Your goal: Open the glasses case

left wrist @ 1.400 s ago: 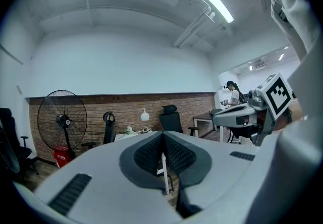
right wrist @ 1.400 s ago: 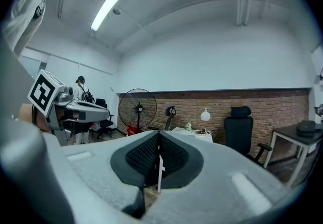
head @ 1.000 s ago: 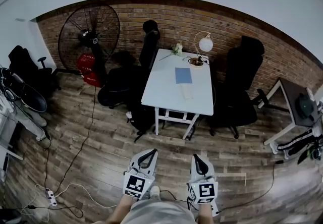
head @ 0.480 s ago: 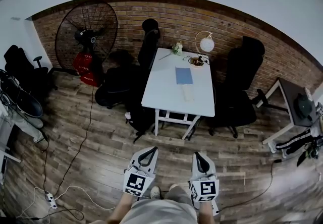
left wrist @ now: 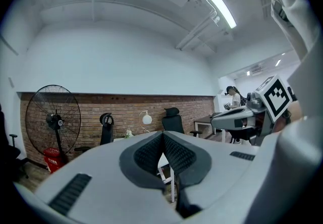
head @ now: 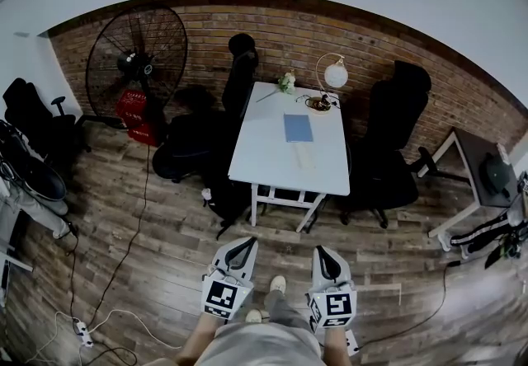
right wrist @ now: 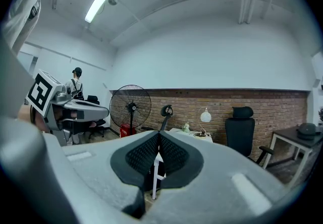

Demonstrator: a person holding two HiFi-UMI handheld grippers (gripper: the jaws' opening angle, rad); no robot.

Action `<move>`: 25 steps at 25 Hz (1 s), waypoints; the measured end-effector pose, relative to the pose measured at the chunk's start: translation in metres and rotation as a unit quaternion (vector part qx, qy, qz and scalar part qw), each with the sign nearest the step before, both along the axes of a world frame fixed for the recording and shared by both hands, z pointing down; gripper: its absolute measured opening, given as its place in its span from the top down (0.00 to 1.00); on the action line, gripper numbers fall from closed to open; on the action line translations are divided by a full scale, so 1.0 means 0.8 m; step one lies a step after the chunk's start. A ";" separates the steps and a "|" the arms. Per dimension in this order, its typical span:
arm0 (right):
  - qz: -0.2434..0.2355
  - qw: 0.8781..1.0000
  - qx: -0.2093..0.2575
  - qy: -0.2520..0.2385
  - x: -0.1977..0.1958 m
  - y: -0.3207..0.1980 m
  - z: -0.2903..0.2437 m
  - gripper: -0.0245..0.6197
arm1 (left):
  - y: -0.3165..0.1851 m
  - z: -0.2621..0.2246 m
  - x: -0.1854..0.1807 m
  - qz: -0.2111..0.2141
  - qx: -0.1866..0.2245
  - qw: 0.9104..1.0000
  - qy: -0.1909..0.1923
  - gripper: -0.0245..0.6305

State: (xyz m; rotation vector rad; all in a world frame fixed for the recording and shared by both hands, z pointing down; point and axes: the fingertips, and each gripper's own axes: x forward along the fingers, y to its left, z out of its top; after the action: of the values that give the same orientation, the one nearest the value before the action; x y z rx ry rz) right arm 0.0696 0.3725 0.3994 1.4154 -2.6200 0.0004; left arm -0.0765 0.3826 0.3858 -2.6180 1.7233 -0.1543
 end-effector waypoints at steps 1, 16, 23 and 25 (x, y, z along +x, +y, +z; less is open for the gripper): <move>-0.002 1.000 0.001 -0.001 0.000 -0.004 0.000 0.95 | -0.004 0.000 0.001 0.000 0.001 1.000 0.000 0.96; -0.013 1.000 -0.008 -0.008 0.004 -0.119 0.012 0.95 | -0.113 0.009 0.006 -0.013 -0.005 1.000 -0.006 0.96; -0.026 1.000 -0.013 -0.009 0.007 -0.176 0.010 0.95 | -0.165 0.005 0.010 -0.024 -0.010 1.000 -0.011 0.96; -0.028 0.999 -0.013 -0.008 0.007 -0.189 0.008 0.95 | -0.178 0.004 0.010 -0.026 -0.011 1.000 -0.011 0.96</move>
State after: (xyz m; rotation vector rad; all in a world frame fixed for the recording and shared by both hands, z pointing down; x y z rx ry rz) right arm 0.0754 0.2215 0.4057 1.3388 -2.6611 0.0399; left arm -0.0682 0.2404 0.3889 -2.5771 1.7943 -0.2043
